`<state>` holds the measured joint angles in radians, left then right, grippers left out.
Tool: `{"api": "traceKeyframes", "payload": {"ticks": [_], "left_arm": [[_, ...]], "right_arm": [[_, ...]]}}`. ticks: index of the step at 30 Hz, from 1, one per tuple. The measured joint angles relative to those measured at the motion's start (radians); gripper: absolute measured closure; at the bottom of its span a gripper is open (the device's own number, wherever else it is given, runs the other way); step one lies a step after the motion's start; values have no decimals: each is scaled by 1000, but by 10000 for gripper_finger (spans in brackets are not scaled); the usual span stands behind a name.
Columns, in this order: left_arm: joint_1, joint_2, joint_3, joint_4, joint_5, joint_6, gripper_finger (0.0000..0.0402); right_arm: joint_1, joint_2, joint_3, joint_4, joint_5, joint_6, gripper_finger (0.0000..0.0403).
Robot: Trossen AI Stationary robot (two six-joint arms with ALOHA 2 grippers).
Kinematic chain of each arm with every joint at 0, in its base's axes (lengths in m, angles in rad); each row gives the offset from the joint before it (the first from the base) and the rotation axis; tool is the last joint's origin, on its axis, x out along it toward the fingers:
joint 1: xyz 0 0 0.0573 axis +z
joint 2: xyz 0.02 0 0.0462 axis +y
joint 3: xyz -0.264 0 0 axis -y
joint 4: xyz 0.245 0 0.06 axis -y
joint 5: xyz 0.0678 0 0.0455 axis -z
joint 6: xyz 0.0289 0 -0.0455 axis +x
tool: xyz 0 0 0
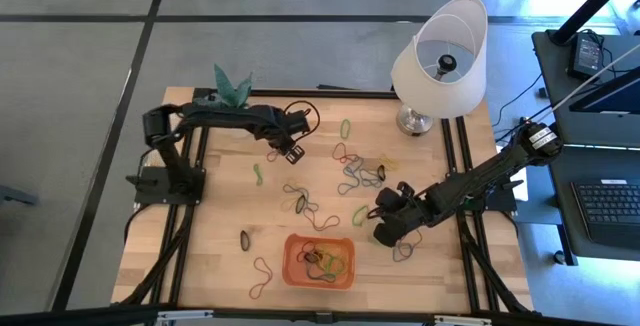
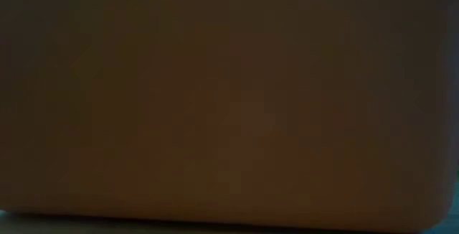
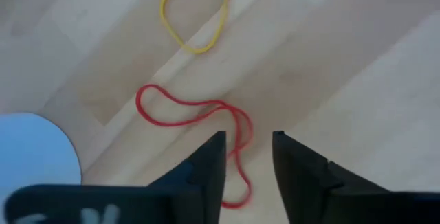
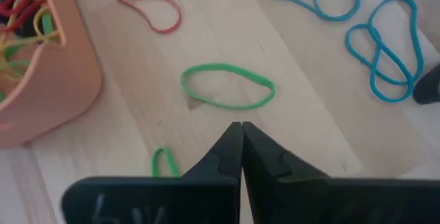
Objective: Pick and place rubber bands into bin
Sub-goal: Put the red rubber band into the bin
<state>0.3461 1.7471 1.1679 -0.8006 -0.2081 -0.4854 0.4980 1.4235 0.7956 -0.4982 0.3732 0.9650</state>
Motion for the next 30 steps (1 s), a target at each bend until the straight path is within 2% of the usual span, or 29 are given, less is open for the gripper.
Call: {"api": "traceKeyframes", "payload": {"ticks": [5, 13, 16, 21, 22, 27, 30], "left_arm": [[25, 82, 0, 17, 0, 1, 264], [45, 183, 5, 29, 38, 30, 266], [44, 192, 7, 30, 46, 39, 287], [42, 191, 5, 33, 75, 35, 381], [42, 190, 5, 30, 81, 33, 389], [31, 160, 2, -2, 98, 36, 399], [7, 108, -13, -78, 152, 19, 400]], "right_arm": [[0, 0, 0, 4, 1, 93, 393], [0, 0, 0, 25, 17, 160, 393], [0, 0, 0, 40, 53, 160, 393], [0, 0, 0, 44, 127, 156, 393], [0, 0, 0, 44, 133, 153, 393], [0, 0, 0, 36, 137, 150, 393], [2, 0, 0, 16, 134, 125, 393]]}}
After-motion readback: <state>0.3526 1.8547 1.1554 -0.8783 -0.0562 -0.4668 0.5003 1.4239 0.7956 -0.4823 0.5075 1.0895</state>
